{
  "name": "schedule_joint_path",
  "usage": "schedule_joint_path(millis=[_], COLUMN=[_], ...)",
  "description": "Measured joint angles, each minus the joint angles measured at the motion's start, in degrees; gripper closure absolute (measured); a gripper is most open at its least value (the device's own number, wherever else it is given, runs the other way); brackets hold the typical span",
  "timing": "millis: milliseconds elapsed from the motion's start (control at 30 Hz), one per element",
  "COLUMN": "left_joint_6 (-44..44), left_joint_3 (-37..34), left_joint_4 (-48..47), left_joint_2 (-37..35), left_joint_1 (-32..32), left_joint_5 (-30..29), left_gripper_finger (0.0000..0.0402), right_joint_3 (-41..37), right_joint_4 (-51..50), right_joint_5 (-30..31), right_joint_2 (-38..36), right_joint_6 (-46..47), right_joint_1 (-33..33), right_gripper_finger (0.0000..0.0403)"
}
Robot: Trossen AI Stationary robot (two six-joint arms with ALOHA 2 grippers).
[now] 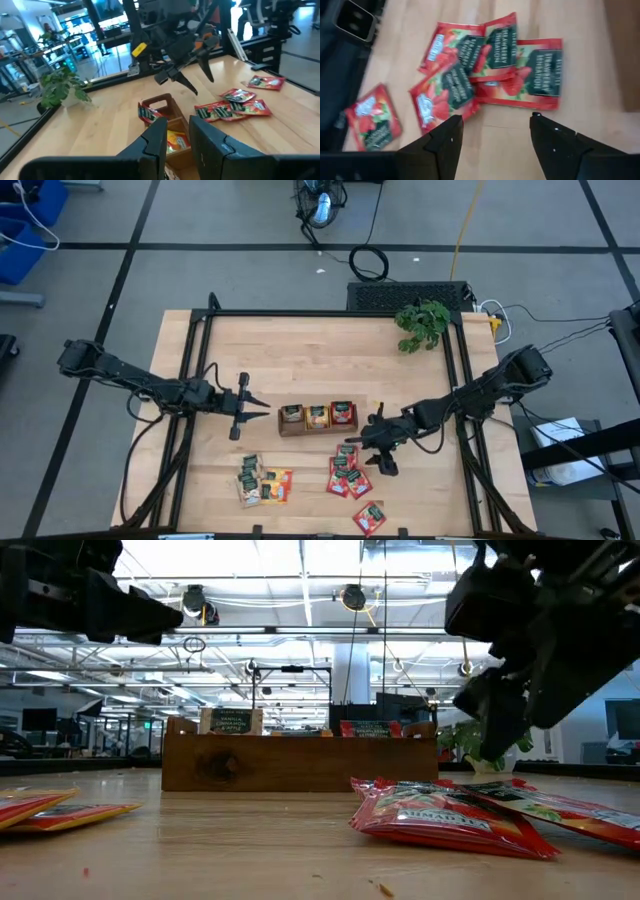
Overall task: Pick & Place Tea
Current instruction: Put the red tea bag into the right section of the wooden organizer
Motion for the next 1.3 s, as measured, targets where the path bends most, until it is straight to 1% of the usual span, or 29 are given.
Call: schedule_joint_path(millis=[133,267,333,533,700,800,867,1300], left_joint_6=[0.5,0.44,0.42,0.35,0.31,-0.01,-0.55,-0.59], left_joint_3=[0.0,-0.02,-0.02,-0.02,-0.02,-0.02,-0.02,-0.02], left_joint_4=[-0.15,-0.3,-0.13,-0.64,-0.59,-0.73,-0.73,-1.07], left_joint_2=[0.0,-0.02,-0.02,-0.02,-0.02,0.0,-0.02,-0.02], left_joint_1=[0.0,0.0,0.0,0.0,0.0,0.0,0.0,0.0], left_joint_5=[0.85,0.99,0.99,0.99,0.97,0.97,0.97,0.93], left_gripper_finger=[0.0314,0.0314,0.0314,0.0314,0.0314,0.0314,0.0314,0.0314], right_joint_3=[-2.33,-3.58,-4.03,-4.69,-4.76,-4.73,-4.71,-4.69], right_joint_4=[6.52,9.32,9.64,10.28,12.95,16.08,17.08,18.92], right_joint_5=[-0.38,-0.09,0.34,4.41,3.95,1.65,1.4,0.4], right_joint_2=[1.01,1.03,0.92,1.89,5.41,7.35,8.04,8.44], right_joint_6=[2.73,3.24,3.86,6.43,6.71,6.76,6.77,8.98], right_joint_1=[0.04,0.82,1.23,2.82,3.56,3.5,3.52,3.76], right_gripper_finger=[0.0192,0.0192,0.0193,0.0193,0.0193,0.0193,0.0193,0.0193])
